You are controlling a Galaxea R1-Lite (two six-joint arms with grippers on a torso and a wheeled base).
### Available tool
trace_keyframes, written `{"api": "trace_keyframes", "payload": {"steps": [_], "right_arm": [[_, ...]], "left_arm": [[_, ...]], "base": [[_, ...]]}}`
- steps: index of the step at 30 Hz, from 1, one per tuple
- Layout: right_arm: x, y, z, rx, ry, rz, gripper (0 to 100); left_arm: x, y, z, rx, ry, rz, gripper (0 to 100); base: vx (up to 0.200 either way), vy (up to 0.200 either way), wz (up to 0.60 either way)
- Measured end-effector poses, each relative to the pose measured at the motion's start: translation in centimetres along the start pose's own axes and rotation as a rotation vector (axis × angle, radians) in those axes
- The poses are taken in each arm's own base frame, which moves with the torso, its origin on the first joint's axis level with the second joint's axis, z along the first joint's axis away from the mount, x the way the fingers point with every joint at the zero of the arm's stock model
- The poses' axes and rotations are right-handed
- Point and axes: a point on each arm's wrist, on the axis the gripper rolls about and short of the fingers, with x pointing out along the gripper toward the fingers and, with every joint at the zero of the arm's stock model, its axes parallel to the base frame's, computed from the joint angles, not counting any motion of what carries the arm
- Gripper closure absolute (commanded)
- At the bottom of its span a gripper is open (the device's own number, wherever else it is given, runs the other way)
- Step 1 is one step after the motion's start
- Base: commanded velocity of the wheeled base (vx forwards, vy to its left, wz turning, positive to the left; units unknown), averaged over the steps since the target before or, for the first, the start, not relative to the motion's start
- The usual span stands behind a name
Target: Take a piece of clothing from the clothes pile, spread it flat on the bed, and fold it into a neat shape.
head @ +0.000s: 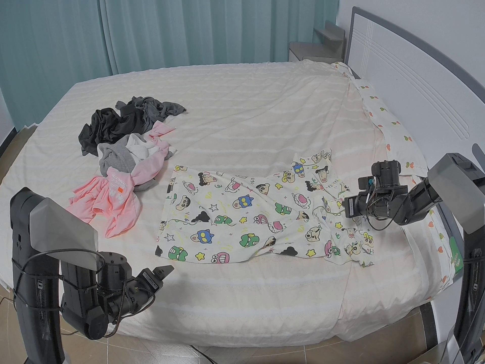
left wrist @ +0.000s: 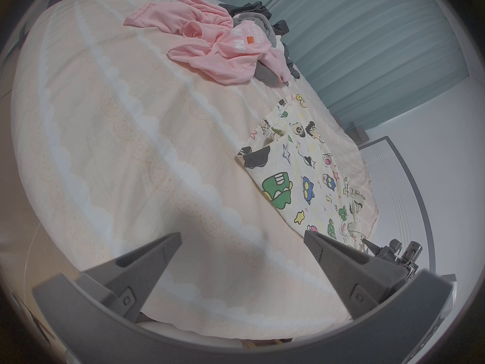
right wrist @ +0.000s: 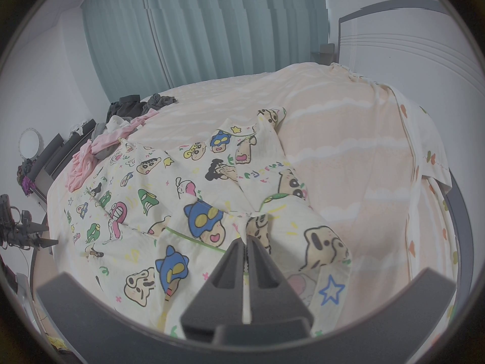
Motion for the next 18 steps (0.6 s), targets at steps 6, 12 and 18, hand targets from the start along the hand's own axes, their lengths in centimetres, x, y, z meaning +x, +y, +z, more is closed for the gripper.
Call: {"api": "trace_keyframes", "payload": {"steps": [6, 12, 18], "right_arm": [[-1.2, 0.0, -0.1, 0.005, 0.009, 0.027, 100], [-3.3, 0.3, -0.3, 0.01, 0.021, 0.096, 100], [-5.6, 0.4, -0.9, 0.017, 0.027, 0.185, 100]], "left_arm": [[0.0, 0.0, 0.0, 0.0, 0.0, 0.001, 0], [0.0, 0.0, 0.0, 0.0, 0.0, 0.002, 0], [0.0, 0.0, 0.0, 0.0, -0.001, 0.002, 0]], "base": [[0.0, 0.0, 0.0], [0.0, 0.0, 0.0], [0.0, 0.0, 0.0]]}}
